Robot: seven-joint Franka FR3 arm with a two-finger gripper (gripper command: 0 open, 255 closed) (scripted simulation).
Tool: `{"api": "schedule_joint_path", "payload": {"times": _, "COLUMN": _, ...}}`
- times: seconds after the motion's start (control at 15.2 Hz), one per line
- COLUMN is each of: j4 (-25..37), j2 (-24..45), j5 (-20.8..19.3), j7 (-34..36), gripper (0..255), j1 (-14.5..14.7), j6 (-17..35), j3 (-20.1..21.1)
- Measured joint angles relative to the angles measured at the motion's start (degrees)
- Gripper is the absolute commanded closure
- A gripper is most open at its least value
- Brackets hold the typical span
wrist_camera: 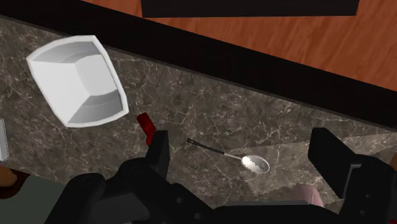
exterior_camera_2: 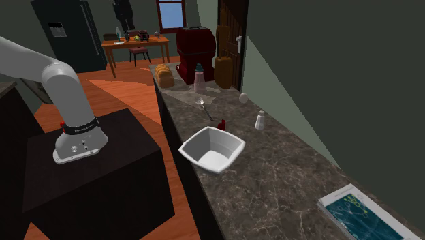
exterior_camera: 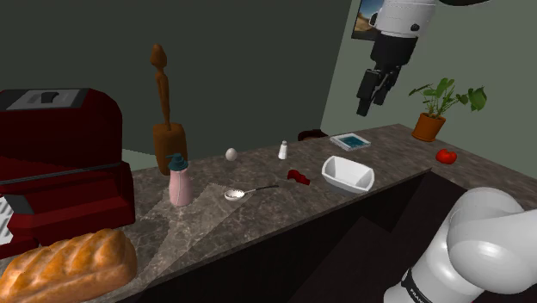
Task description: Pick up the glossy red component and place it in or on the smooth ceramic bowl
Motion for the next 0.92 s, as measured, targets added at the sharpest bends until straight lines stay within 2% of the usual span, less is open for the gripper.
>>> {"api": "schedule_joint_path", "payload": {"times": 0.2, "j4": -1.72, "j2": 0.47, "j5": -0.4, "j7": -0.52, "gripper": 0, "j1": -0.15, "j6": 2.26, "j3": -0.82}}
{"api": "schedule_joint_path", "payload": {"times": 0.53, "j4": -7.23, "j2": 3.06, "j5": -2.1, "j7": -2.9, "gripper": 0, "j1": -0.99, "j6": 10.96, "j3": -4.42}}
{"api": "schedule_joint_path", "payload": {"times": 0.92, "j4": -10.77, "j2": 10.43, "j5": -3.86, "j7": -5.89, "gripper": 0, "j1": -2.02, "j6": 22.71, "j3": -8.99}}
